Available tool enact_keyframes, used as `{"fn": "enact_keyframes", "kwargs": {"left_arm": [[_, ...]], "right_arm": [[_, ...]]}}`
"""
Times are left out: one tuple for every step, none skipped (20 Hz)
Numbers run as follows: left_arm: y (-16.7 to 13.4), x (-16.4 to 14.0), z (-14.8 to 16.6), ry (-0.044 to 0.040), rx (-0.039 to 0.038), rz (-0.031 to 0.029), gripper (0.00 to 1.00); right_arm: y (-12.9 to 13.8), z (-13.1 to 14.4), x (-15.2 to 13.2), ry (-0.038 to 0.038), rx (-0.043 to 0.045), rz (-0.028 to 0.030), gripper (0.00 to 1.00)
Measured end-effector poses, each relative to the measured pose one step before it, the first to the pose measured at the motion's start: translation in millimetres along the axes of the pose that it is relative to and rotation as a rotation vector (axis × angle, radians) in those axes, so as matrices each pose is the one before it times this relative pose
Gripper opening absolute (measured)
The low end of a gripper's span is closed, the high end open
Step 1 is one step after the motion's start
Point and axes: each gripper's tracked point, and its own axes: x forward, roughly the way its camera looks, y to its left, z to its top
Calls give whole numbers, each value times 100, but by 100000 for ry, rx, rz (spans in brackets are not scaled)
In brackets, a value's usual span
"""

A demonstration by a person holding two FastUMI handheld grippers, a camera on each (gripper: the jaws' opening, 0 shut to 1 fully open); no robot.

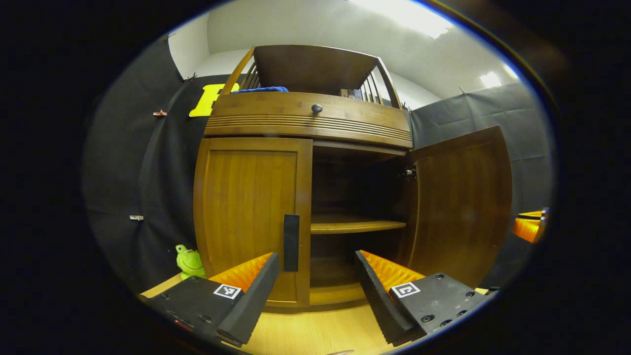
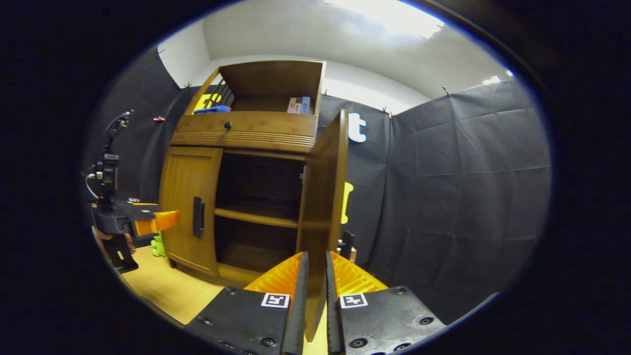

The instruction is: Open the right door of the double-door shoe cabinet with the right hand, and open the left door with the left hand.

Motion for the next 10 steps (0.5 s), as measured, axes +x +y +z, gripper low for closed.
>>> {"fn": "enact_keyframes", "kwargs": {"left_arm": [[282,496,145,-430,131,976,95],[188,631,81,-482,236,853,95],[290,650,234,-822,413,987,95],[520,755,302,-1668,659,1526,95],[484,740,399,-1891,873,1708,95],[398,901,257,-2071,1231,1993,95],[483,1063,196,-1537,1500,1981,95],[522,1028,-179,-975,1146,2080,95],[343,968,-443,646,622,1362,95],[97,996,-687,1116,-246,505,95]], "right_arm": [[1182,205,-175,-533,1008,3543,22],[1172,311,49,-321,990,3500,23],[886,63,297,-194,1046,3385,35],[709,-24,10,579,785,2012,48],[100,-222,126,540,370,550,60],[326,-149,86,487,312,1094,73],[237,-189,309,378,318,724,86],[49,-214,153,461,-227,231,88],[-72,-190,221,419,-571,-17,88],[-72,-125,154,175,-827,-169,88]]}}
